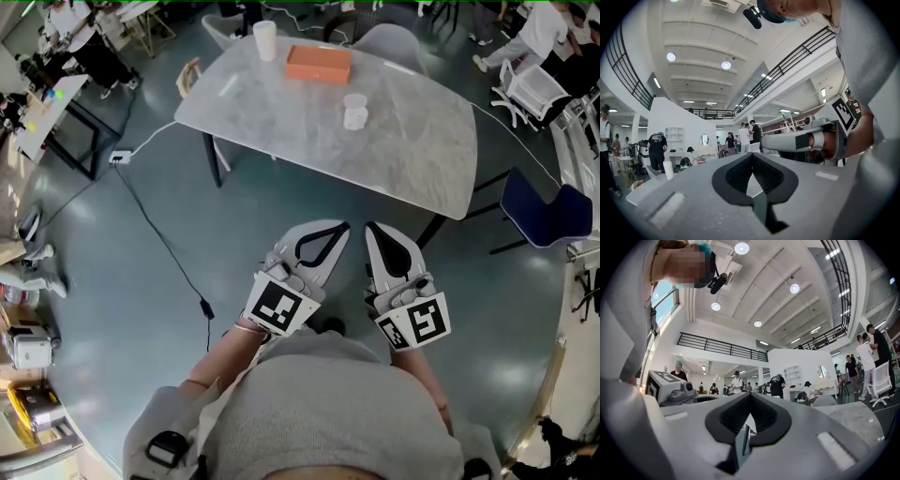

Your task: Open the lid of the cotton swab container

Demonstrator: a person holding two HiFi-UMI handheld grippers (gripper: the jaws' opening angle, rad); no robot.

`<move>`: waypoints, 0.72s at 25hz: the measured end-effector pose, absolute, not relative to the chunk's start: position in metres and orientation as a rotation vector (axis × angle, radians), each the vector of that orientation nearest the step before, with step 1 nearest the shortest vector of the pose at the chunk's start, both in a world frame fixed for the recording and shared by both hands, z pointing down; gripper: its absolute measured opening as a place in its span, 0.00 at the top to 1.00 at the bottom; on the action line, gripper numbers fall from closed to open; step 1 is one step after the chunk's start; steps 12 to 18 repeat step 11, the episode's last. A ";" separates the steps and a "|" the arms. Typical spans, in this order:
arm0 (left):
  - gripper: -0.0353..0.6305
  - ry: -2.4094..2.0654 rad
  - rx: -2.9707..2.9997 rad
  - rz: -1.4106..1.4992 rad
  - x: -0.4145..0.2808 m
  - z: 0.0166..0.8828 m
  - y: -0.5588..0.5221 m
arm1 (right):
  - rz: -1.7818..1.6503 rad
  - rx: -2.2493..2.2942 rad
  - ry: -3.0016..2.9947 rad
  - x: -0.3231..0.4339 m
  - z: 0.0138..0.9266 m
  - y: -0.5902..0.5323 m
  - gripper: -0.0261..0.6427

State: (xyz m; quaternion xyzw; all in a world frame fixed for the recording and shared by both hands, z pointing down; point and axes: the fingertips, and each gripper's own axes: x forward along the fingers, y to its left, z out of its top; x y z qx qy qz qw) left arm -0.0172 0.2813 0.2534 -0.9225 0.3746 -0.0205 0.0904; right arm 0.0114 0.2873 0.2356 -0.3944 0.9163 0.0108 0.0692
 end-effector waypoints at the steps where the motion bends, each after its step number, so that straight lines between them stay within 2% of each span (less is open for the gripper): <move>1: 0.95 1.115 -2.743 -0.061 -0.017 0.254 0.282 | 0.032 -1.188 2.757 0.012 0.236 0.288 0.96; 18: 0.95 1.128 -2.734 -0.039 -0.021 0.248 0.284 | 0.044 -1.191 2.748 0.010 0.230 0.291 0.96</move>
